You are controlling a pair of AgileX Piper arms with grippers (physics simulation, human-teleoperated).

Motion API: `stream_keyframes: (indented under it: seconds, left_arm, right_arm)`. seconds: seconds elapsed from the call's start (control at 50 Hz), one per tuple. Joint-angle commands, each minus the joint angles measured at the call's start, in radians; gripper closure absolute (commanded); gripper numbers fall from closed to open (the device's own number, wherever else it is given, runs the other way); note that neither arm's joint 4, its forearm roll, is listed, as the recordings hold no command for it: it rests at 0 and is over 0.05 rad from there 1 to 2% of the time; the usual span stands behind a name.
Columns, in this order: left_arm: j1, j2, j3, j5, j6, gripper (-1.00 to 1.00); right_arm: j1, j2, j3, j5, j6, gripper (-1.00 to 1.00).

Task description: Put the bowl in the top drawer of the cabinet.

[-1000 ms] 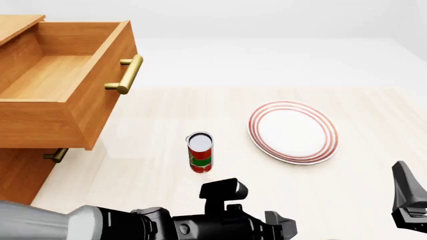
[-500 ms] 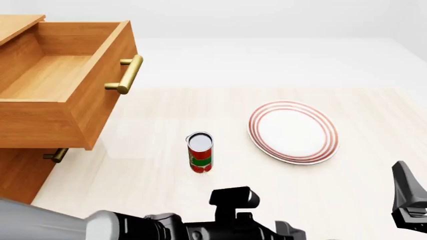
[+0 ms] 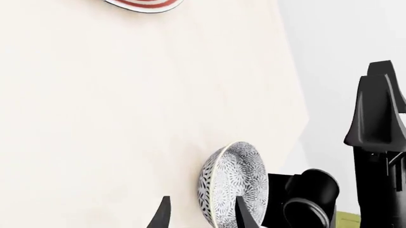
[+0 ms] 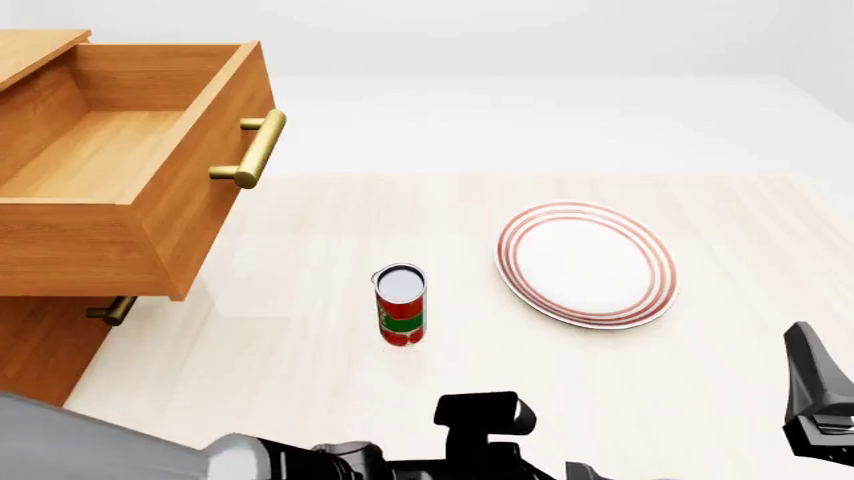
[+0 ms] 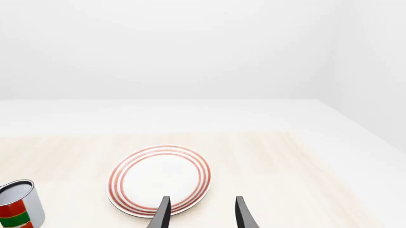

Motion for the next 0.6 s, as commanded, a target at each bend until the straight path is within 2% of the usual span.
stream_keyframes:
  seconds: [0.02,0.6]
  left_arm:
    - [-0.018,0.032,-0.009,-0.01,-0.011,-1.0]
    - [-0.057,0.107,-0.015,-0.042,-0.046,-1.0]
  right_arm:
    - [0.0,0.0,0.0,0.0,0.0,-1.0]
    - [0.0,0.0,0.0,0.0,0.0,-1.0]
